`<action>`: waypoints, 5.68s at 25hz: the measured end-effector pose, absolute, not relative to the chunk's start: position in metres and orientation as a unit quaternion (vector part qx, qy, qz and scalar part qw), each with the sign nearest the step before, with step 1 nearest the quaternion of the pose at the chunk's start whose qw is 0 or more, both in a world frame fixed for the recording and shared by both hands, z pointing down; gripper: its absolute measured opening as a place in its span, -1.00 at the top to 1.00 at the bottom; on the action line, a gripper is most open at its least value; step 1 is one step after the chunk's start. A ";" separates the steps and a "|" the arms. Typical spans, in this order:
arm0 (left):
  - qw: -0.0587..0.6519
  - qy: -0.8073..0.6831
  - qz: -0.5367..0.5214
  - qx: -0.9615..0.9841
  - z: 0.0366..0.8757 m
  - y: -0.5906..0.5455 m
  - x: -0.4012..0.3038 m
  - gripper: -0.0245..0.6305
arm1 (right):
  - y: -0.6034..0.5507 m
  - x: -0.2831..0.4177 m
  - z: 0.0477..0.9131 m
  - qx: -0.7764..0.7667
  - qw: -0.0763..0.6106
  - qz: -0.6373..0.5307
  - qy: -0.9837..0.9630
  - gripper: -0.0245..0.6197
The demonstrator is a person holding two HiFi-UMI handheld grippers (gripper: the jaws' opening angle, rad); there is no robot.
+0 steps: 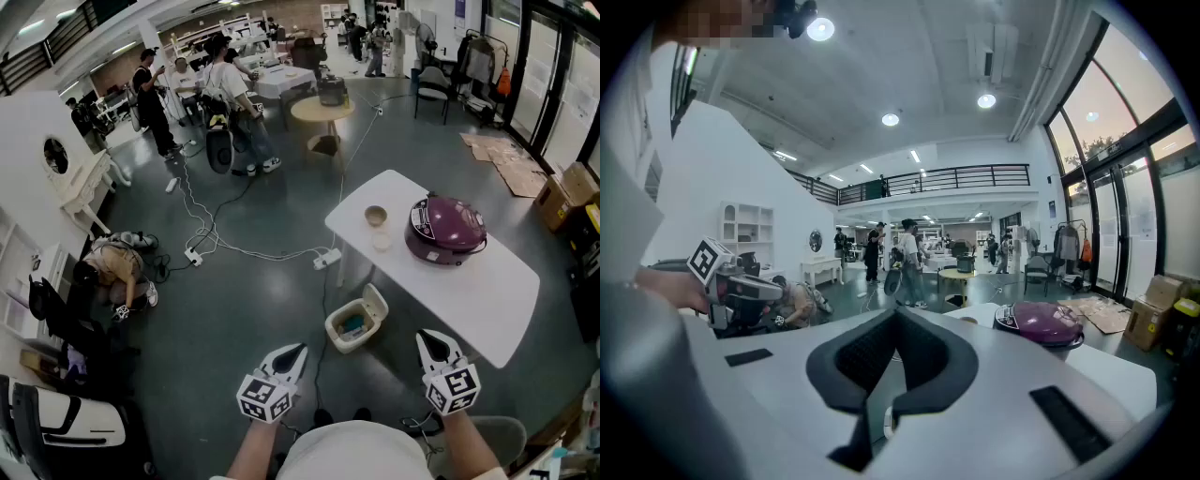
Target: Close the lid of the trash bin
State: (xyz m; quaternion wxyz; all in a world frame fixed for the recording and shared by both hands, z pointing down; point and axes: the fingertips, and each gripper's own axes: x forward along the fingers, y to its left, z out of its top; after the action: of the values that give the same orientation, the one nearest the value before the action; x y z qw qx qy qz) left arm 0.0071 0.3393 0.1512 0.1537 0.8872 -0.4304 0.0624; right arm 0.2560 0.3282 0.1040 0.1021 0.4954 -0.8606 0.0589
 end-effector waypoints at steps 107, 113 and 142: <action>0.270 -0.424 0.167 0.848 0.340 0.105 0.054 0.87 | 0.059 0.272 0.364 0.421 0.237 0.231 -0.845 0.62; 0.261 -0.394 0.190 0.860 0.392 0.079 0.052 0.87 | 0.037 0.266 0.426 0.430 0.267 0.246 -0.827 0.62; 0.332 -0.362 0.203 0.847 0.564 0.082 0.037 0.87 | -0.006 0.275 0.675 0.452 0.423 0.251 -0.745 0.59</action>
State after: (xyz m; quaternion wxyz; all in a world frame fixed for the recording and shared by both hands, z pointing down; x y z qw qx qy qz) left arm 0.0370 0.0825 0.5644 0.3325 0.8469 -0.3622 0.2026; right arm 0.2751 -0.0055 0.6753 0.4227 0.4517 -0.7445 0.2510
